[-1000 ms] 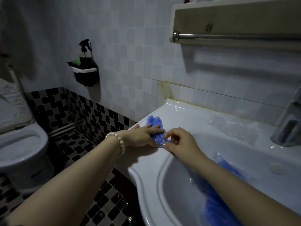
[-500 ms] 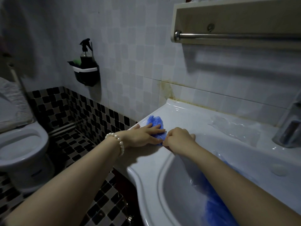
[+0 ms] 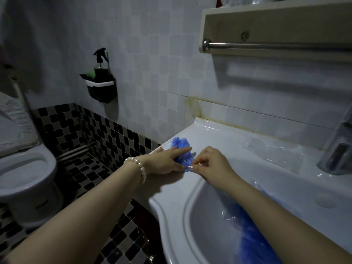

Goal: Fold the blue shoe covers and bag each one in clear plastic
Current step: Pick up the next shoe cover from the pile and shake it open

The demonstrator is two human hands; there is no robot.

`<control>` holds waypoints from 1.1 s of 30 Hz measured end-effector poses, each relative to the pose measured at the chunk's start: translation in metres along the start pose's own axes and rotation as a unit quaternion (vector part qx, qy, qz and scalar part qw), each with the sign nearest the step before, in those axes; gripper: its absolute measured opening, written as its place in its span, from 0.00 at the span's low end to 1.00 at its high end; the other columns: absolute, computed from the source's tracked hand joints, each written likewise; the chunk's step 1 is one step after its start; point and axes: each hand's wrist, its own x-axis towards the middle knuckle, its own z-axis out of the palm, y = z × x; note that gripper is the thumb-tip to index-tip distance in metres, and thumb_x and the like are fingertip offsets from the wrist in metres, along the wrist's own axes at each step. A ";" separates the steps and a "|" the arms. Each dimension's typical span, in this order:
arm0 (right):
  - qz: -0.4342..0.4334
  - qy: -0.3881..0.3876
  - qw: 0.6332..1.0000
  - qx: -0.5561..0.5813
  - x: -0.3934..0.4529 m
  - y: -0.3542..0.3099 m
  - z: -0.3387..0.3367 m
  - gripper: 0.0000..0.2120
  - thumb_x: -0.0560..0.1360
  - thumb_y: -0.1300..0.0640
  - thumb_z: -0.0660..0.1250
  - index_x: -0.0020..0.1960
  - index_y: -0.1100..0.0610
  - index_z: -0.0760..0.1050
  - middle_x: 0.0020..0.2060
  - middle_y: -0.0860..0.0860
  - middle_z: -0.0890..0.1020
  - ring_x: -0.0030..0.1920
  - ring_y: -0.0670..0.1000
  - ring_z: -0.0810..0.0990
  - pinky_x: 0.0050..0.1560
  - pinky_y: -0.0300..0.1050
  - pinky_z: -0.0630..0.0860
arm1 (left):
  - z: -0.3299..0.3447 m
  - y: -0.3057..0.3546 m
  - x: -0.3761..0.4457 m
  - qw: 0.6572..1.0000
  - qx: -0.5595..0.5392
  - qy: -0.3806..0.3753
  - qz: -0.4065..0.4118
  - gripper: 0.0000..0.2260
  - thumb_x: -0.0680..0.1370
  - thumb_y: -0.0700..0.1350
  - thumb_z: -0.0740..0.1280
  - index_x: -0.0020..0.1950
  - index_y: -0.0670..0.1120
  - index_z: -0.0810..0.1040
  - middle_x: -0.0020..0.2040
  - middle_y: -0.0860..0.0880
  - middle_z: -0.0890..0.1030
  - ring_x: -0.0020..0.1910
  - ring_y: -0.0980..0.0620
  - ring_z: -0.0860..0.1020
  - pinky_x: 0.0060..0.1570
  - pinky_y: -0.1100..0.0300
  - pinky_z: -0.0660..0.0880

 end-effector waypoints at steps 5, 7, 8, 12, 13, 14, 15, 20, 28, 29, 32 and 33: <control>0.074 -0.027 0.981 -0.175 0.014 -0.010 0.010 0.17 0.77 0.52 0.61 0.29 0.49 0.66 0.44 0.49 0.72 0.56 0.54 0.69 0.51 0.47 0.61 | 0.000 -0.008 -0.005 0.956 -0.279 0.057 0.062 0.28 0.75 0.38 0.69 0.70 0.59 0.65 0.71 0.54 0.66 0.69 0.57 0.63 0.70 0.56 0.62; 0.108 -0.040 0.978 -0.175 0.017 -0.012 0.010 0.18 0.78 0.50 0.60 0.29 0.50 0.66 0.44 0.50 0.74 0.56 0.55 0.70 0.52 0.48 0.62 | -0.002 -0.010 -0.009 0.926 -0.350 0.115 0.081 0.24 0.71 0.31 0.70 0.61 0.53 0.74 0.67 0.53 0.72 0.67 0.57 0.67 0.67 0.61 0.66; 0.118 -0.048 0.977 -0.173 0.018 -0.014 0.010 0.17 0.78 0.50 0.60 0.31 0.50 0.68 0.44 0.51 0.74 0.56 0.55 0.70 0.51 0.48 0.62 | -0.002 -0.010 -0.012 0.919 -0.355 0.148 0.090 0.21 0.69 0.30 0.72 0.55 0.52 0.77 0.64 0.53 0.74 0.65 0.57 0.70 0.63 0.66 0.67; 0.131 -0.057 0.971 -0.191 0.021 -0.017 0.011 0.11 0.77 0.52 0.58 0.47 0.54 0.78 0.46 0.51 0.75 0.53 0.53 0.69 0.49 0.47 0.61 | 0.006 -0.007 -0.016 0.943 -0.223 0.234 0.080 0.12 0.61 0.41 0.81 0.35 0.53 0.81 0.47 0.54 0.78 0.48 0.59 0.76 0.55 0.65 0.69; 0.139 -0.059 0.969 -0.195 0.022 -0.018 0.011 0.12 0.77 0.52 0.58 0.50 0.54 0.78 0.46 0.51 0.75 0.54 0.53 0.69 0.49 0.46 0.61 | 0.009 -0.007 -0.016 0.952 -0.174 0.237 0.081 0.11 0.59 0.47 0.82 0.33 0.56 0.81 0.44 0.55 0.77 0.47 0.59 0.75 0.57 0.61 0.68; 0.148 -0.063 0.968 -0.193 0.023 -0.019 0.010 0.12 0.77 0.51 0.59 0.51 0.54 0.78 0.47 0.51 0.75 0.55 0.53 0.69 0.49 0.46 0.60 | 0.011 -0.006 -0.015 0.959 -0.135 0.235 0.083 0.10 0.59 0.51 0.82 0.33 0.56 0.82 0.42 0.56 0.77 0.47 0.59 0.75 0.58 0.56 0.68; 0.158 -0.068 0.967 -0.186 0.024 -0.020 0.010 0.11 0.76 0.51 0.60 0.50 0.53 0.78 0.47 0.51 0.76 0.56 0.53 0.69 0.49 0.46 0.60 | 0.013 -0.006 -0.014 0.962 -0.115 0.232 0.082 0.10 0.59 0.54 0.81 0.34 0.56 0.82 0.40 0.57 0.77 0.45 0.58 0.75 0.58 0.52 0.69; 0.130 -0.054 0.983 -0.114 0.015 -0.013 0.004 0.11 0.72 0.50 0.67 0.33 0.51 0.72 0.34 0.46 0.76 0.48 0.52 0.74 0.47 0.46 0.61 | 0.013 -0.004 -0.014 0.965 -0.079 0.240 0.071 0.05 0.68 0.50 0.76 0.37 0.50 0.84 0.34 0.58 0.77 0.40 0.55 0.76 0.56 0.45 0.70; -0.012 0.034 0.999 0.031 0.000 0.009 0.004 0.06 0.68 0.53 0.75 0.37 0.47 0.79 0.40 0.44 0.73 0.47 0.45 0.75 0.52 0.46 0.74 | 0.009 -0.001 -0.010 0.974 -0.009 0.222 0.035 0.08 0.76 0.51 0.68 0.45 0.49 0.83 0.45 0.55 0.72 0.53 0.52 0.70 0.56 0.52 0.65; -0.002 0.022 0.999 -0.024 0.003 0.007 0.003 0.05 0.71 0.51 0.72 0.39 0.47 0.78 0.43 0.44 0.73 0.51 0.48 0.73 0.56 0.47 0.72 | 0.009 -0.001 -0.010 0.974 -0.006 0.222 0.033 0.08 0.76 0.51 0.68 0.45 0.49 0.83 0.45 0.55 0.72 0.53 0.52 0.70 0.56 0.52 0.65; 0.056 -0.001 0.988 -0.143 0.013 -0.002 0.006 0.08 0.76 0.50 0.65 0.38 0.49 0.75 0.50 0.48 0.73 0.57 0.51 0.68 0.55 0.45 0.64 | 0.011 -0.001 -0.011 0.965 -0.061 0.253 0.036 0.04 0.73 0.49 0.71 0.41 0.51 0.83 0.40 0.57 0.73 0.48 0.54 0.72 0.55 0.53 0.67; 0.071 -0.001 0.983 -0.172 0.016 -0.005 0.008 0.09 0.77 0.51 0.63 0.39 0.51 0.74 0.50 0.49 0.73 0.57 0.53 0.68 0.53 0.45 0.62 | 0.012 -0.002 -0.012 0.957 -0.101 0.269 0.043 0.03 0.71 0.48 0.73 0.38 0.52 0.83 0.38 0.58 0.74 0.44 0.56 0.73 0.53 0.53 0.69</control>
